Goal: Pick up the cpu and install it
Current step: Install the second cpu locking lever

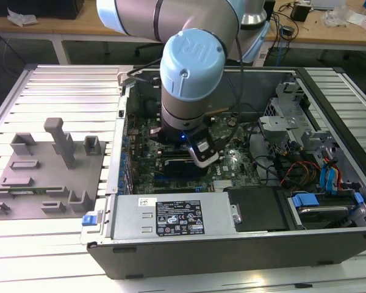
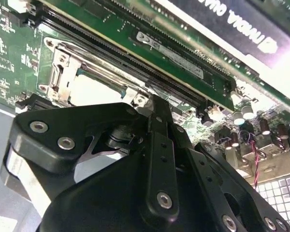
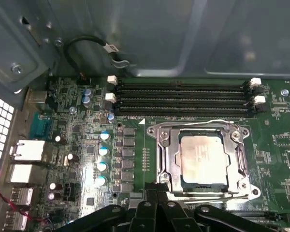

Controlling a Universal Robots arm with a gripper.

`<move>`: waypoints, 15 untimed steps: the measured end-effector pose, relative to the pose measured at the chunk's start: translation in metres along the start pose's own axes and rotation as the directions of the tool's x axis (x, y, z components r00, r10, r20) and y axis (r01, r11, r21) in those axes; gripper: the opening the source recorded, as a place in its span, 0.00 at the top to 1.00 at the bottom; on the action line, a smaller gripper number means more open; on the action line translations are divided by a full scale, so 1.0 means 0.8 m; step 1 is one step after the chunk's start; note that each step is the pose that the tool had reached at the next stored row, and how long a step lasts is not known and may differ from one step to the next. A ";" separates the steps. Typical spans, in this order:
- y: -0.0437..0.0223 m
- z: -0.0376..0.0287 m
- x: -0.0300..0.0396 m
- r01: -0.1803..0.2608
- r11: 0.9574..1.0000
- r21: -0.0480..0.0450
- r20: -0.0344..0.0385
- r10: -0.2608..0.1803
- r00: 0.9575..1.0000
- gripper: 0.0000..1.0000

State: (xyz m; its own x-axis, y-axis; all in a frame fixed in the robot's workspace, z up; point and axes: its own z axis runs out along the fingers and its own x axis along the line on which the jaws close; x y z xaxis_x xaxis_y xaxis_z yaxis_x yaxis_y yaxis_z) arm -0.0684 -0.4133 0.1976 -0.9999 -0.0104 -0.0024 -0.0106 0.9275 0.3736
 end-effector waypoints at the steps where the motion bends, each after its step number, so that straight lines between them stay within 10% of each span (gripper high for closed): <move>1: -0.0002 0.0010 0.0016 -0.001 1.000 -0.008 0.002 0.001 1.000 0.89; 7: 0.0016 -0.0042 0.0019 -0.008 1.000 -0.011 0.006 0.008 1.000 0.89; 15: 0.0231 -0.0573 0.0018 -0.017 1.000 -0.011 0.010 0.017 1.000 0.89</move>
State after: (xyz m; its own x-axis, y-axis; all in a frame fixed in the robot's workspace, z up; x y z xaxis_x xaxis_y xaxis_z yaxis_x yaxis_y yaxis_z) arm -0.0700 -0.4133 0.2470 -0.9999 0.0087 -0.0050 0.0061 0.9235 0.3836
